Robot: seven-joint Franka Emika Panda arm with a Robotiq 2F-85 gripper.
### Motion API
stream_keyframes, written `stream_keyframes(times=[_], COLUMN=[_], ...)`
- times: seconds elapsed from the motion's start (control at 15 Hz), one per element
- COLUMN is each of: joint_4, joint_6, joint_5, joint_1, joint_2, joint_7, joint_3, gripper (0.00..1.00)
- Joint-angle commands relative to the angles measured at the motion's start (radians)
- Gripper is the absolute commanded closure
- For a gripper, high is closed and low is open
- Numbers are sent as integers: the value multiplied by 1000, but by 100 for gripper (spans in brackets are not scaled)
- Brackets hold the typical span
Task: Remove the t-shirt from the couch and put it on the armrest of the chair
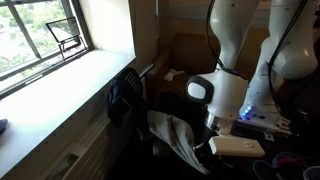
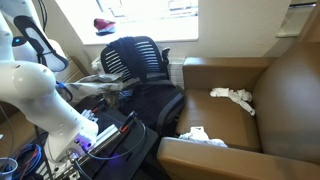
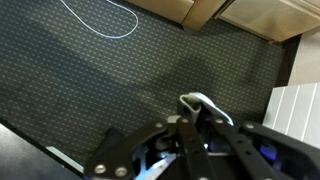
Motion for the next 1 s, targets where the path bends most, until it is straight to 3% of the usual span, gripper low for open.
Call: stream_keyframes(times=[0.0,0.27,0.53,0.6,0.67,0.87,0.93], joint_4=[-22,-115,-167,-177,-137,-156,-117], joint_6=[-42,-18,-99,-128,-93,-126,-50], joint_5=[-113,-143,-222,-239,-208,-220,-280], joint_1=[93,344,557,593,524,580,555], joint_2=[-74,-231,-288,-315,-245,-279,-240], joint_7=[0,0,1,2,2,2,51], joint_3=[-70,-268,-393,-408,-372,-394,-386], gripper=[96,100,99,73,96,75,48])
